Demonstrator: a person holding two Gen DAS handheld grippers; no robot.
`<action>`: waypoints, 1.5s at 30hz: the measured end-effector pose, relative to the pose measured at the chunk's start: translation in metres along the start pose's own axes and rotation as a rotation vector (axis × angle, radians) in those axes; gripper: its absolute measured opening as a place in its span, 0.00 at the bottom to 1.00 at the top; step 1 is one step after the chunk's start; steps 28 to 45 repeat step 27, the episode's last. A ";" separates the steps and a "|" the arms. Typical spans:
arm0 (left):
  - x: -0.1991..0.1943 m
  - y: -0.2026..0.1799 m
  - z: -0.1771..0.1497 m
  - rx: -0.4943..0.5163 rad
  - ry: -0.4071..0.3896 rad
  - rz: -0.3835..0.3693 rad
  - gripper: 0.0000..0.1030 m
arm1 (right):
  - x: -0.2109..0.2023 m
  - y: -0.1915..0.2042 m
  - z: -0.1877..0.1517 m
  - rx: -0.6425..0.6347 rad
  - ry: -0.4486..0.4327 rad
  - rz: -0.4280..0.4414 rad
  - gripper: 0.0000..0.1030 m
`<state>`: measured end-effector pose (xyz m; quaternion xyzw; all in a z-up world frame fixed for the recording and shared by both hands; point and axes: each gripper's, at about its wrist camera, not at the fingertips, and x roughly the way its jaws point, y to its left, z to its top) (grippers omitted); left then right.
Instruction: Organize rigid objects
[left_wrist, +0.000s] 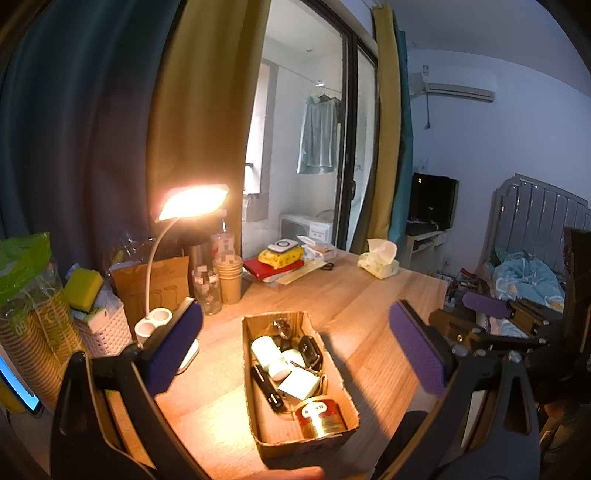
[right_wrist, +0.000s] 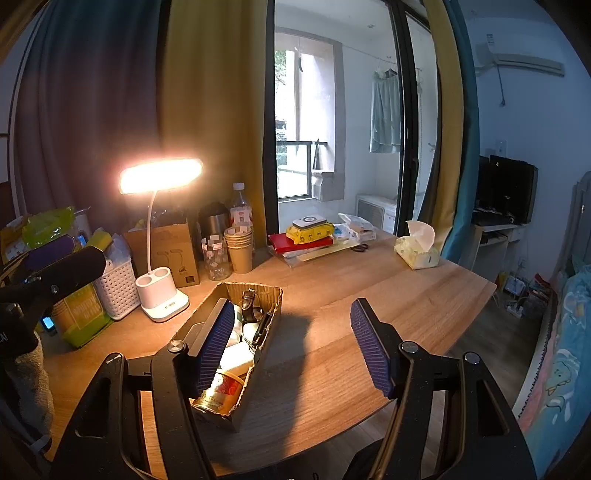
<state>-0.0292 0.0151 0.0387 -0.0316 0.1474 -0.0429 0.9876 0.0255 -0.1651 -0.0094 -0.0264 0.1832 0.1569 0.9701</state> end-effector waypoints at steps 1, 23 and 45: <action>0.001 0.001 0.000 -0.005 0.002 -0.005 0.99 | 0.001 0.000 0.000 -0.001 0.000 0.000 0.67; 0.001 0.002 0.000 -0.005 0.004 -0.007 0.99 | 0.004 0.002 -0.006 -0.010 0.009 0.002 0.67; 0.002 0.000 -0.002 0.008 0.002 0.001 0.99 | 0.005 0.003 -0.006 -0.012 0.012 0.006 0.67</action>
